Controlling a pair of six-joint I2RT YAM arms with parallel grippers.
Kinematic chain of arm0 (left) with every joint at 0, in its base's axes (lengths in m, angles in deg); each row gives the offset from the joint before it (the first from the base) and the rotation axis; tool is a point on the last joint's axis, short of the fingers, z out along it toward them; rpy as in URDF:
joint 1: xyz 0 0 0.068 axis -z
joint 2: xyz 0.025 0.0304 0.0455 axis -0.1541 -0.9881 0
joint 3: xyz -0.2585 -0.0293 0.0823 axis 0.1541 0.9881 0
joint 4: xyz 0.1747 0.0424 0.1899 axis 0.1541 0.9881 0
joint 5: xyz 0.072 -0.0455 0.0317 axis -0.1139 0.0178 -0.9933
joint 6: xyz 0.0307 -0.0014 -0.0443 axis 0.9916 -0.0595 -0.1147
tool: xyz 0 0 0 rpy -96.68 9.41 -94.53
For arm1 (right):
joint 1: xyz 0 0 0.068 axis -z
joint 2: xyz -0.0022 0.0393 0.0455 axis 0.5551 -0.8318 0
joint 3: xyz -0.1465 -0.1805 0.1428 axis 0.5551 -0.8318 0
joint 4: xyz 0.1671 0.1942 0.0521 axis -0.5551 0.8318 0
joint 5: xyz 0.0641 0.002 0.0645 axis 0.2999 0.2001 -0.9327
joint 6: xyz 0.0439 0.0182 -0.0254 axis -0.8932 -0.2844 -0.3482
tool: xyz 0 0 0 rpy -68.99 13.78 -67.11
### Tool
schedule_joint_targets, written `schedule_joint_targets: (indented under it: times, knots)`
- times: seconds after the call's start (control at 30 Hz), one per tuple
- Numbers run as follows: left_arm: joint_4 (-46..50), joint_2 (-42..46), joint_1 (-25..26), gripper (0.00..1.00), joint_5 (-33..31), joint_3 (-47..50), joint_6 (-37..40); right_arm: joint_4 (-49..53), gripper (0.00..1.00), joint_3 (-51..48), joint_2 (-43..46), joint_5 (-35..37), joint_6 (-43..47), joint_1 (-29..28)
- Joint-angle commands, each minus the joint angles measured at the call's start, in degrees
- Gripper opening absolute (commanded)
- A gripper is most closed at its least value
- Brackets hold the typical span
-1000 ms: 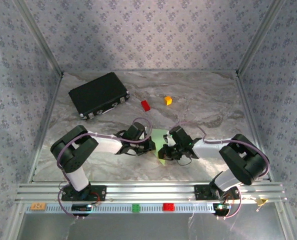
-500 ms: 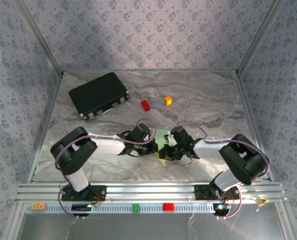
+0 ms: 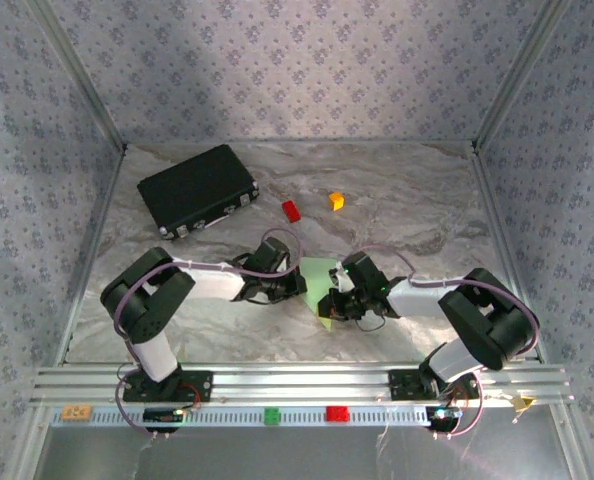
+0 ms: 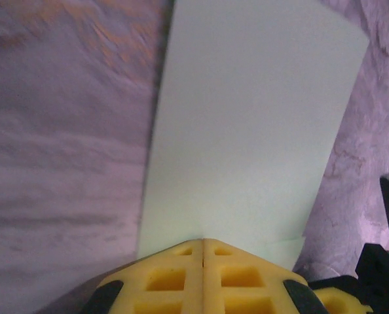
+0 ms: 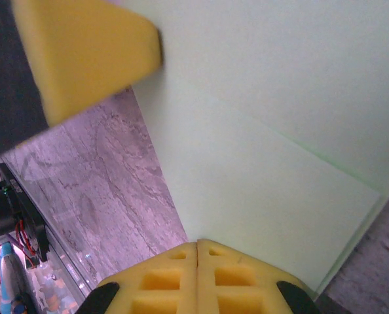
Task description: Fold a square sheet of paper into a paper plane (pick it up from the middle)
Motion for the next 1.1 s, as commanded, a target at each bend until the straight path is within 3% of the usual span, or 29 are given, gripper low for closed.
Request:
schedule_joint_targets:
  times: [0.0, 0.1, 0.43, 0.63, 0.87, 1.07]
  knots:
    - [-2.2, -1.0, -2.4, 0.00, -2.0, 2.2, 1.5, 6.4, 0.00, -2.5, -0.7, 4.1, 1.4, 0.9]
    - [-5.2, -0.6, -3.8, 0.00, -1.0, 3.6, 0.6, 6.3, 0.00, -2.6, -0.7, 3.8, 1.5, 1.3]
    - [-1.2, 7.2, -4.5, 0.00, -3.1, 4.4, 1.9, 6.0, 0.00, -2.3, -1.4, 1.7, 3.1, 2.0]
    - [-1.1, 10.7, -1.9, 0.00, -2.8, 4.6, 2.9, 6.4, 0.00, -1.6, -1.7, 1.6, 3.5, 2.3]
    - [-6.4, 5.0, 3.4, 0.00, -0.4, 4.7, 1.7, 6.6, 0.00, -1.6, -1.8, 1.9, 3.5, 2.5]
    - [-8.8, -1.0, 3.9, 0.00, -1.2, 4.5, 0.6, 6.6, 0.00, -1.6, -1.8, 1.9, 3.5, 2.5]
